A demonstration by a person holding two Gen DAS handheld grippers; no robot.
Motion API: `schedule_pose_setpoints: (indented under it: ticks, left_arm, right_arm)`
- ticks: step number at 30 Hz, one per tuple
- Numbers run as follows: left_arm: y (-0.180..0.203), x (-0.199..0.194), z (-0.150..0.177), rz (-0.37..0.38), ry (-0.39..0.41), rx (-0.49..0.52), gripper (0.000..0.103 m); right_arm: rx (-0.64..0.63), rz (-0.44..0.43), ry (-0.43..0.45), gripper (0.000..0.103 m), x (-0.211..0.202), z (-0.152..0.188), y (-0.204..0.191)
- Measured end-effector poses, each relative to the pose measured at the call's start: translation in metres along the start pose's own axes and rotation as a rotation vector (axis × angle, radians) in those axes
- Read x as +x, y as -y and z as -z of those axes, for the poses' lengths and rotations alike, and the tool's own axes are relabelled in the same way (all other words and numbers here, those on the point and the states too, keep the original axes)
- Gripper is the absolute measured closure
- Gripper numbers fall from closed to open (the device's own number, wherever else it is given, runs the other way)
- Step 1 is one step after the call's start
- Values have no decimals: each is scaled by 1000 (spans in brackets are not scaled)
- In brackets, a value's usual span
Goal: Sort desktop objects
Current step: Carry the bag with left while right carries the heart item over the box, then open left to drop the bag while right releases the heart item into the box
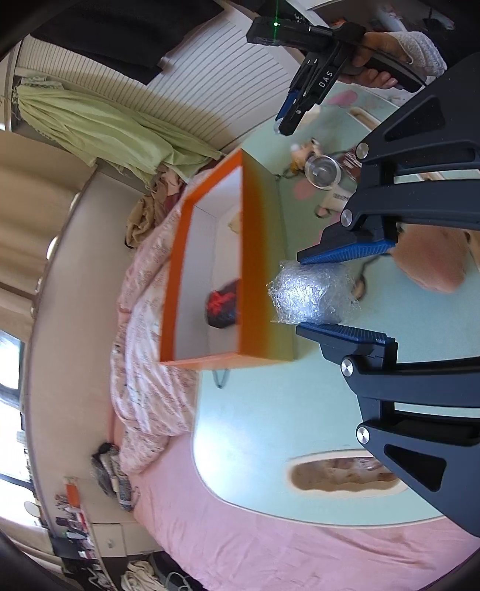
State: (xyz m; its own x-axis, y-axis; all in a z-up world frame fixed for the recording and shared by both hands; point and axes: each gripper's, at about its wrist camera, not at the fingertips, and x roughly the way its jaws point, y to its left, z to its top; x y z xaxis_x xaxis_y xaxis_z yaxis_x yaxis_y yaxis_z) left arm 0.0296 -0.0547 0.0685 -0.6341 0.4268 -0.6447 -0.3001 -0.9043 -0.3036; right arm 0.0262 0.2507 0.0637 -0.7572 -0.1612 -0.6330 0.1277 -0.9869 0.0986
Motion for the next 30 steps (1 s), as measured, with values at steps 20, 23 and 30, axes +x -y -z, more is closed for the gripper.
schedule_pose_setpoints:
  ticks: [20,23,30]
  left_arm:
    - [27,106,-97,-70,-83,109,70]
    - [22,119,-91,-78,-109,107,70]
    - [16,130,-81,-75,-125,95,70]
  right_arm:
    - [-87,-100,-54,66,95,-83,-68]
    - [-92,-89,-74,66,108,-81,-67]
    - [-111,-68,-57,66,111,-81,-70]
